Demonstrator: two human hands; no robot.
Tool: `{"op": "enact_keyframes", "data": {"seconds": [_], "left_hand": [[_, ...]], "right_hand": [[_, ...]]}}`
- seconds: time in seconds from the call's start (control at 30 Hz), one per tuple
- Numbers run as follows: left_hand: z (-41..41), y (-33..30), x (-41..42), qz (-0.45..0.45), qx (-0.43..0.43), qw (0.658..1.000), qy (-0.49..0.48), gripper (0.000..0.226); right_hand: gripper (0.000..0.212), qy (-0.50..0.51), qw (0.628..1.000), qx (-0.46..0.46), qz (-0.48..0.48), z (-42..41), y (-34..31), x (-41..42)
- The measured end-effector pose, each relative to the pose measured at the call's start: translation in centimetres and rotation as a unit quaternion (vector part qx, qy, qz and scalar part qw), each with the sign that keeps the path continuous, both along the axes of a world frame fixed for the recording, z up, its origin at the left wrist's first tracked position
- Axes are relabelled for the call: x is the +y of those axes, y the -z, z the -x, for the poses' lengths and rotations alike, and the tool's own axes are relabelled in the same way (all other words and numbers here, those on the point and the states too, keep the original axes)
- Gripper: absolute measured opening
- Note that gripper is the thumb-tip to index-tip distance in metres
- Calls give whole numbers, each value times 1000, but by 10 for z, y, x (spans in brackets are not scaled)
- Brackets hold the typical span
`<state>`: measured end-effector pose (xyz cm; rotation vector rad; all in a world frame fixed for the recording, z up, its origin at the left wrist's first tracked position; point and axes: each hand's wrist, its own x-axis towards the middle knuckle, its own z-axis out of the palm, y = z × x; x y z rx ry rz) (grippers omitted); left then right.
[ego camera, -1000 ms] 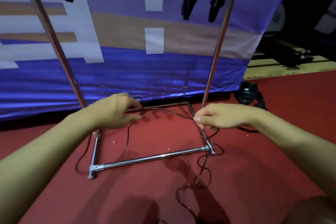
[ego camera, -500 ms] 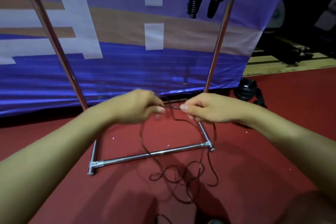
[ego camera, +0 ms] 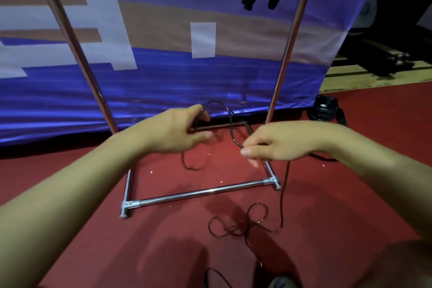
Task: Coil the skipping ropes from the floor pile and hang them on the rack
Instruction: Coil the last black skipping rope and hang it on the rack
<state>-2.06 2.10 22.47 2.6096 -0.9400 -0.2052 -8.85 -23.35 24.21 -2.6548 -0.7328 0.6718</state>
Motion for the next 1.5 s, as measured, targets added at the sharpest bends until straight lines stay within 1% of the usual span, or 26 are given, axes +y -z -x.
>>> {"op": "enact_keyframes", "data": {"seconds": [0.07, 0.1, 0.17, 0.2, 0.27, 0.33, 0.37, 0.43, 0.5, 0.57, 0.6, 0.63, 0.7, 0.73, 0.8, 0.87, 0.93, 1.03, 1.1, 1.2, 1.23, 1.27, 1.37, 1.4, 1.43, 1.5], "left_hand": [[-10, 1, 19, -56, 2, 998, -18, 56], [-11, 0, 26, -69, 17, 997, -9, 63], [-3, 1, 24, -52, 57, 997, 29, 73], [5, 2, 15, -38, 64, 996, 58, 72], [21, 8, -9, -25, 44, 991, 121, 54], [24, 12, -25, -22, 10, 985, 169, 25], [22, 12, -26, -20, 0, 985, 172, 22], [3, 10, -14, -42, -29, 989, 136, 26], [-17, 11, 6, -89, -49, 993, 67, 29], [-28, 13, 21, -125, -39, 991, 11, 26], [-28, 14, 24, -119, -32, 992, 3, 22], [-24, 11, 24, -99, -20, 995, 7, 29], [-12, 2, 11, -19, 16, 999, 24, 59], [-3, -2, 1, 7, 20, 999, 40, 64], [13, 2, -25, 14, 0, 995, 97, 51], [15, 6, -35, 11, -52, 992, 113, 42], [-7, 2, -16, -36, -103, 993, 48, 34], [-38, 3, 32, -92, -103, 989, -55, 24], [-39, 8, 43, -96, -71, 991, -64, 30], [-17, -3, 23, -27, 4, 1000, 10, 73], [-7, -10, 11, -5, 15, 999, 42, 76], [2, -13, -2, 10, 12, 997, 78, 70], [17, -8, -31, 11, -31, 986, 163, 28], [12, -5, -28, 9, -41, 986, 164, 22], [2, -3, -17, 1, -51, 988, 145, 23], [-21, -3, 13, -28, -64, 995, 69, 30]], "right_hand": [[35, -17, 997, 15, 80, 3, 4, -6], [34, -18, 995, 7, 101, 3, 9, -8], [36, -6, 996, -35, 80, 3, 15, -6], [36, -2, 997, -55, 58, 3, 16, -3], [35, -12, 996, -85, 23, 2, 13, 6], [32, -10, 994, -105, -7, 5, 6, 10], [32, 1, 994, -107, -23, 4, 6, 8], [37, 48, 996, -73, -33, -2, 7, -5], [43, 100, 995, 6, -10, -7, 10, -24], [43, 134, 987, 84, -23, -9, 17, -39], [41, 144, 983, 109, -42, -7, 22, -43], [39, 152, 979, 119, -66, -5, 24, -43], [37, 157, 974, 109, -118, -1, 23, -31], [36, 152, 975, 89, -139, 0, 19, -22], [37, 139, 975, 34, -169, -4, 10, -5], [39, 134, 972, 21, -193, -7, 5, 0], [42, 168, 962, 72, -201, -7, 5, -11], [44, 225, 944, 141, -196, -5, 9, -38], [42, 218, 939, 151, -222, -3, 10, -45], [41, 154, 953, 125, -228, 2, 4, -28], [42, 131, 963, 98, -214, 2, 2, -18], [41, 112, 971, 67, -202, 2, 0, -8], [41, 116, 974, 7, -194, -1, -2, 9], [42, 127, 972, 14, -195, -1, -3, 7], [43, 144, 969, 39, -195, -2, -3, 2], [44, 187, 958, 108, -188, -2, -3, -16]]}}
